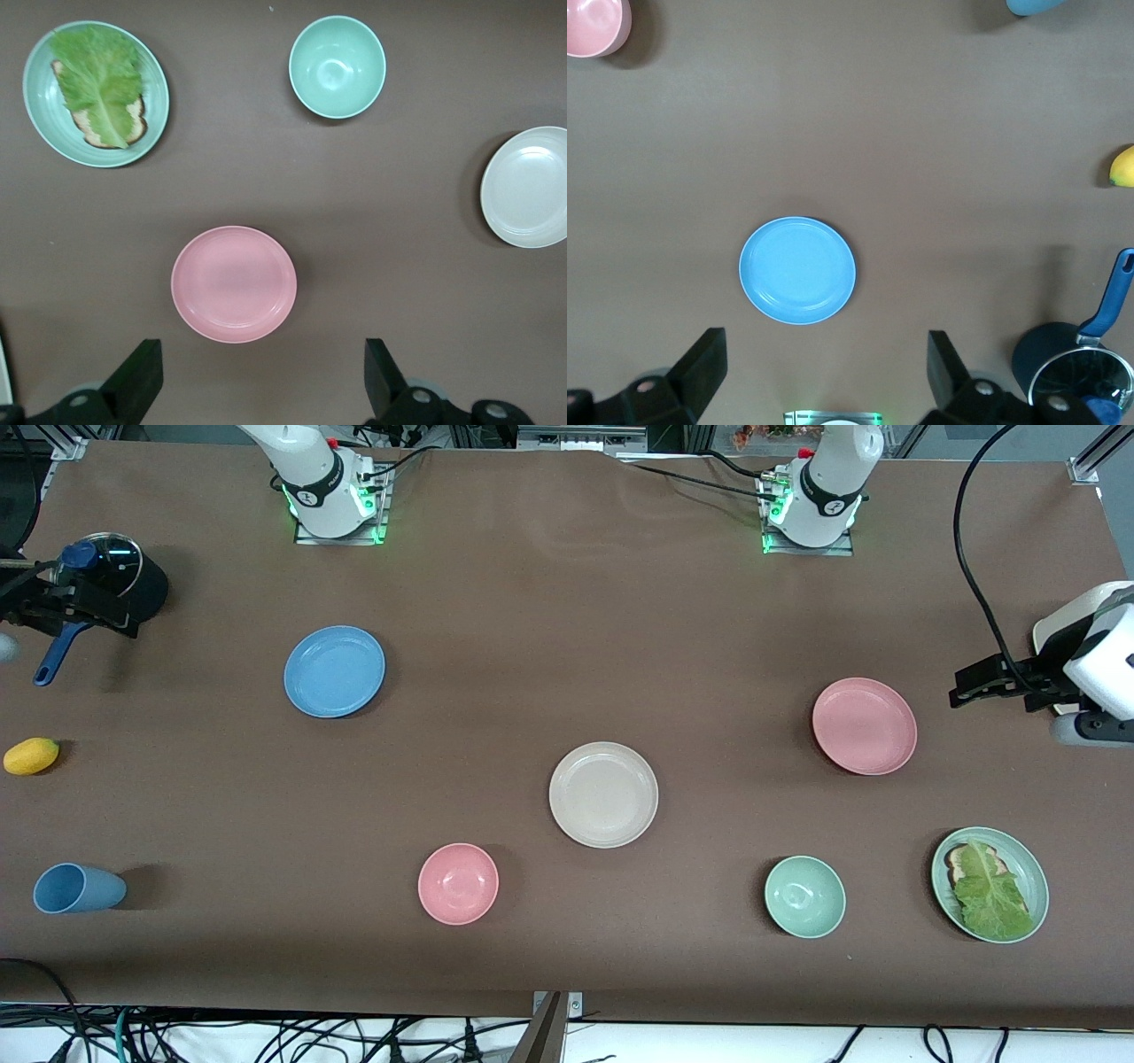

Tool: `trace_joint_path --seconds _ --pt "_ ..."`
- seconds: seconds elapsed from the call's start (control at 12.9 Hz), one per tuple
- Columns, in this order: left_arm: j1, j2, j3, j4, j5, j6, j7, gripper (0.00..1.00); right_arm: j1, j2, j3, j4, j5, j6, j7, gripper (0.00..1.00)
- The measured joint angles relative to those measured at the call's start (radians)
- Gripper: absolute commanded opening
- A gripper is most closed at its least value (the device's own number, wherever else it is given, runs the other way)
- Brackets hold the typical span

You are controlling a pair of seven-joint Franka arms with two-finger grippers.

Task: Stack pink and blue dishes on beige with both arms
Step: 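Move the left gripper toward the rim of the pink plate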

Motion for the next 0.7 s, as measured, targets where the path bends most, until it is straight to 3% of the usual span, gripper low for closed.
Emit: trace_joint_path --seconds 0.31,0.7 --pt "0.095 0.115 0.006 0.0 -0.14 0.029 0.005 1.0 0.0 0.0 0.0 0.0 0.0 0.0 0.0 1.0" --pt "0.095 0.192 -0.001 0.001 -0.148 0.046 0.006 1.0 0.0 0.0 0.0 0.0 0.0 -0.001 0.0 1.0"
